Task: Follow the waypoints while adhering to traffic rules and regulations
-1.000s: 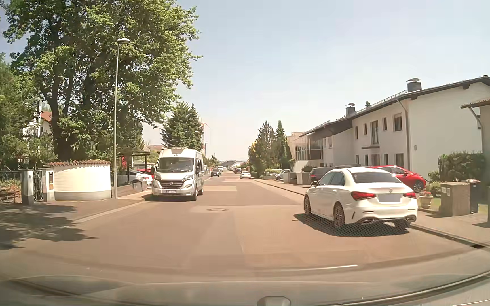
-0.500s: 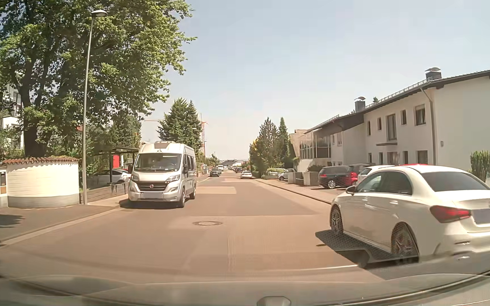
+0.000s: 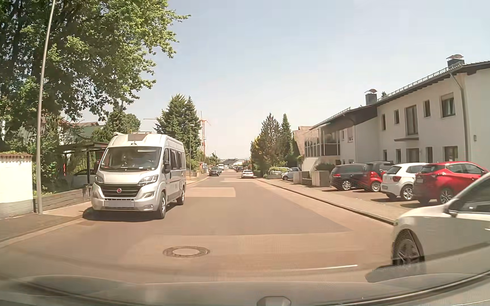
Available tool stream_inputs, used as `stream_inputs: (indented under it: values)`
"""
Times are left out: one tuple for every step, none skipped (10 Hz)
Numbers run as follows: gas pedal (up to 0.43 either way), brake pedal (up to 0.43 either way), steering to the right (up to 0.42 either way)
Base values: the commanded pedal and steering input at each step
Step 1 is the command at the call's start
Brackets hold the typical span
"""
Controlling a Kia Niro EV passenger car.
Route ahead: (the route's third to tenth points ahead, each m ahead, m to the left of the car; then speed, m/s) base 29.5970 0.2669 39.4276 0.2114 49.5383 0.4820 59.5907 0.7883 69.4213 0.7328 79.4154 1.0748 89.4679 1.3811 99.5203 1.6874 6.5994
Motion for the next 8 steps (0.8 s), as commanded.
stream_inputs:
  values:
    - [0.000,0.146,0.002]
    - [0.000,0.140,0.007]
    - [0.000,0.140,0.012]
    - [0.000,0.140,0.017]
    - [0.000,0.140,0.021]
    - [0.000,0.140,0.024]
    - [0.000,0.140,0.026]
    - [0.000,0.140,0.027]
